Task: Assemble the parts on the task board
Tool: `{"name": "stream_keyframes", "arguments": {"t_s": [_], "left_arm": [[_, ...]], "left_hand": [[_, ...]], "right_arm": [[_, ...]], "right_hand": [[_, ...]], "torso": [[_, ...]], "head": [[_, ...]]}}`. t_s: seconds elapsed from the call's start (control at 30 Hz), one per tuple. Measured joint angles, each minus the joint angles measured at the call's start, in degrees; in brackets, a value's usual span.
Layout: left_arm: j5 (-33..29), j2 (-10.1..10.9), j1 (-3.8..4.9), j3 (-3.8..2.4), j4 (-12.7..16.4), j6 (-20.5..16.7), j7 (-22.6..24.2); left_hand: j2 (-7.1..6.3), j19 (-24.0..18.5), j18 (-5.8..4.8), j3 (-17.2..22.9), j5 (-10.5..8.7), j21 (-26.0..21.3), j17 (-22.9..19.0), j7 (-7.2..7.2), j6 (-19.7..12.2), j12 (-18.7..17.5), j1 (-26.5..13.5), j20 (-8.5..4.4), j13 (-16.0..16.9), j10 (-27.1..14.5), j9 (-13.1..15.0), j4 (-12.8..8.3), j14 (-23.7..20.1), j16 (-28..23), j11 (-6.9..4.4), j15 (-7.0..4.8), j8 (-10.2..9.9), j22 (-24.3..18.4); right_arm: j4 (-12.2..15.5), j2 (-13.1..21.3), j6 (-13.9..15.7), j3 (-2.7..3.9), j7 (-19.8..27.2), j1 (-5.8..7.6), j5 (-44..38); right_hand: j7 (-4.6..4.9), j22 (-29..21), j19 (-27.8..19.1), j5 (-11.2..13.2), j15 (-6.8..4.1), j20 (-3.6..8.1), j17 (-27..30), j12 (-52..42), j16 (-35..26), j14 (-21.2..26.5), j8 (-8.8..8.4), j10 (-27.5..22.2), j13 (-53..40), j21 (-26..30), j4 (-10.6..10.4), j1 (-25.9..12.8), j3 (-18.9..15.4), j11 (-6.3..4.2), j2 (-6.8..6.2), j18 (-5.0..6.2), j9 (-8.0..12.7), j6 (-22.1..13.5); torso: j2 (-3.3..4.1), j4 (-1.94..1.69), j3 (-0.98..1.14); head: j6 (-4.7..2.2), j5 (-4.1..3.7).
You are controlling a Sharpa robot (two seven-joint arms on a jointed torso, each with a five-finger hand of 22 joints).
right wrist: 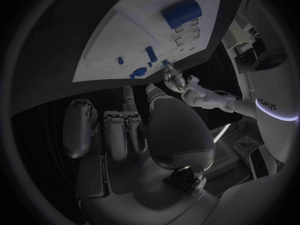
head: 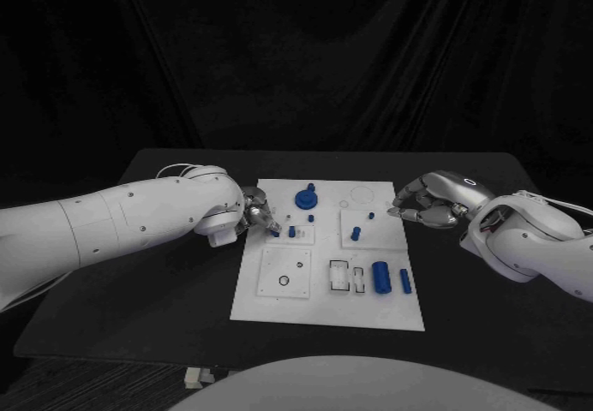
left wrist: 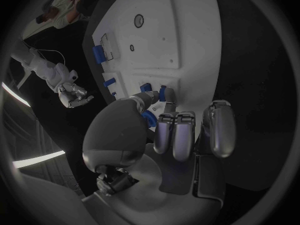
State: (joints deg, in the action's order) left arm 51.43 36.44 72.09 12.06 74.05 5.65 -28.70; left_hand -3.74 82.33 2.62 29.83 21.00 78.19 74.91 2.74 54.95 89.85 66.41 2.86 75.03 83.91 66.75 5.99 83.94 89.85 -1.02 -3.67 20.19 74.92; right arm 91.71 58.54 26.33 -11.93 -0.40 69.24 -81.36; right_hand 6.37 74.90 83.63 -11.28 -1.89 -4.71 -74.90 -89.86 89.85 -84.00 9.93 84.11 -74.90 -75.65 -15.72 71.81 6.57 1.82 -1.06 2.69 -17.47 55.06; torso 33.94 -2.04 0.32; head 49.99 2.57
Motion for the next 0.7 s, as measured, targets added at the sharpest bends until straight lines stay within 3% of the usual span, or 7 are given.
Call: {"name": "stream_keyframes", "arguments": {"t_s": [0.17,0.37,0.47,0.7], "left_arm": [[0.0,-0.1,-0.13,0.01,-0.2,0.1,0.0],[0.1,-0.2,-0.28,0.06,-0.3,0.2,0.0],[0.1,-0.2,-0.28,0.05,-0.4,0.3,0.0],[0.1,-0.3,-0.28,0.01,-0.6,0.6,0.0]], "left_hand": [[1.04,0.0,0.00,-3.9,-7.00,-0.3,0.0,-1.17,0.7,0.0,-3.1,0.00,0.0,0.0,-0.6,2.6,0.0,0.0,0.00,0.00,0.1,0.0],[1.46,0.0,0.00,-9.5,-11.59,-0.3,0.0,-0.69,1.0,0.0,-6.2,0.00,0.0,0.0,-1.4,6.0,0.0,0.0,0.00,0.00,-0.4,0.0],[1.64,0.0,0.00,-11.3,-12.85,-0.3,0.0,-0.49,1.2,0.0,-6.9,0.00,0.0,0.0,-1.5,7.2,0.0,0.0,0.00,0.00,-0.5,0.0],[1.71,0.0,0.00,-13.3,-13.39,-0.6,0.0,-0.15,0.8,0.0,-7.9,0.00,0.0,0.0,-1.6,8.5,0.0,0.0,0.00,0.00,-0.7,0.0]], "right_arm": [[0.0,-0.1,0.0,0.00,0.0,-0.06,0.0],[-0.1,-0.1,-0.1,0.00,0.0,-0.09,0.0],[-0.1,-0.1,-0.1,0.00,0.0,-0.10,0.0],[-0.1,-0.2,-0.2,0.00,0.0,-0.12,0.0]], "right_hand": [[0.00,0.0,0.0,-0.5,0.00,0.00,0.0,0.0,0.0,0.0,0.00,0.0,0.0,0.0,0.0,0.3,0.0,0.00,0.30,0.00,-0.1,0.0],[0.00,0.0,-0.2,-1.8,0.00,0.21,0.0,0.0,0.0,0.0,-0.23,0.0,0.0,0.1,0.2,0.5,0.2,0.00,0.52,0.00,-0.1,0.0],[0.00,0.0,-0.2,-2.1,0.00,0.21,0.0,0.0,0.0,0.0,-0.23,0.0,0.0,0.2,0.2,0.5,0.2,0.00,0.52,0.00,-0.1,0.0],[0.00,0.0,-0.2,-2.4,0.00,0.21,0.0,0.0,0.0,0.0,-0.23,0.0,0.0,0.2,0.2,0.5,0.2,0.00,0.52,0.00,-0.1,0.0]], "torso": [[0.00,0.00,0.00],[0.00,0.00,0.00],[0.00,0.00,0.00],[-0.01,0.01,0.01]], "head": [[0.00,0.05],[0.00,0.08],[0.00,0.07],[0.00,0.08]]}}
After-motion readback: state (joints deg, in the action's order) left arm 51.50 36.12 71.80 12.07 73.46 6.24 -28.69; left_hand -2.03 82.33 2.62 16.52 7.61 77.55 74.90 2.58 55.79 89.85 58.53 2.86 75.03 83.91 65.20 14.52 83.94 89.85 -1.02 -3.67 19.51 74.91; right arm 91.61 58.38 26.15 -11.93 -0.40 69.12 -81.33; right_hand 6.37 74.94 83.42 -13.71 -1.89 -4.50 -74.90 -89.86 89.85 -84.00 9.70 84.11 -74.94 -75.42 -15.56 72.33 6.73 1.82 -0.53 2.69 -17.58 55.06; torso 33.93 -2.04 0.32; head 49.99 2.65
